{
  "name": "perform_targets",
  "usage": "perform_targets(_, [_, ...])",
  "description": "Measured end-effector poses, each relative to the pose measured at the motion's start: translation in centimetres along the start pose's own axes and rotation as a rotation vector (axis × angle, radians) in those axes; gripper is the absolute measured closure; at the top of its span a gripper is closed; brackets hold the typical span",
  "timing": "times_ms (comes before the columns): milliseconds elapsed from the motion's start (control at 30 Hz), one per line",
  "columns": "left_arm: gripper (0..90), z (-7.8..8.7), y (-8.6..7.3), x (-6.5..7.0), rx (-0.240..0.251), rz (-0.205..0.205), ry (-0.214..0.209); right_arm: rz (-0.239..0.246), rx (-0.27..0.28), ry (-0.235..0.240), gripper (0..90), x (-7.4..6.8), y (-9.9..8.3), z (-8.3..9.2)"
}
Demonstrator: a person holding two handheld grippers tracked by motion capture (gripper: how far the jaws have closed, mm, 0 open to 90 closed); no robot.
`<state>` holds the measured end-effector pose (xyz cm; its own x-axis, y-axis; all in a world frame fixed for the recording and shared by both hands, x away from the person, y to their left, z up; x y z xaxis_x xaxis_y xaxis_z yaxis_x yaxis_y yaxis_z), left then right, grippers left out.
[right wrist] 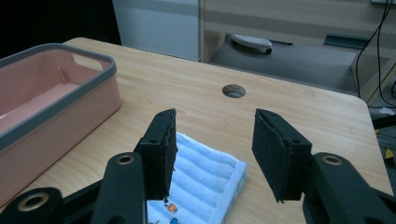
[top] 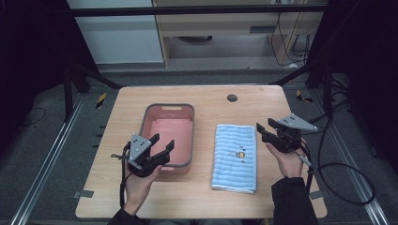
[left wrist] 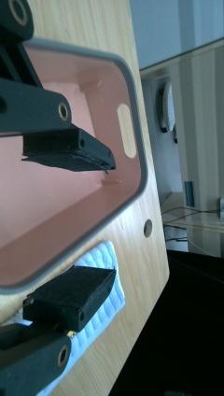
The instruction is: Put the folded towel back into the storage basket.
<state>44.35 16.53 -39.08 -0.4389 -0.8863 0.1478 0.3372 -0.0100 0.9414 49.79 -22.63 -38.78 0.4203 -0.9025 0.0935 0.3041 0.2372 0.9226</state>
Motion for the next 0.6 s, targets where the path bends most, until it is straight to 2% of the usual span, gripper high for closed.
perform_targets(267, [41.2, -1.4, -0.1, 2.0, -0.012, -0.017, -0.033, 0.015, -0.001, -0.009, 52.0, 0.4, 0.6, -0.8])
perform_targets(367, [41.0, -2.0, -0.5, 3.0, -0.017, -0.04, -0.044, 0.02, -0.013, 0.001, 51.1, 0.5, 0.7, -1.3])
perform_targets(600, [41.3, -3.4, -1.3, 5.1, -0.042, -0.044, -0.089, 0.031, -0.034, -0.01, 50.8, 0.8, 0.6, -2.2])
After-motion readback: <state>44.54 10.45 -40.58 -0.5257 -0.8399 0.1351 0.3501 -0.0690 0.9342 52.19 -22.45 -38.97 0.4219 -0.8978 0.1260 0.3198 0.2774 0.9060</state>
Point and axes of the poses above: each handheld gripper's, and its own axes: z roughly backward along the jaws, y roughly out of its top, x roughly to its right, the point moved 2 cm from there along -z, roughly forward along the jaws, and after that the axes turned 6 degrees about z, right-handed, at the moved point
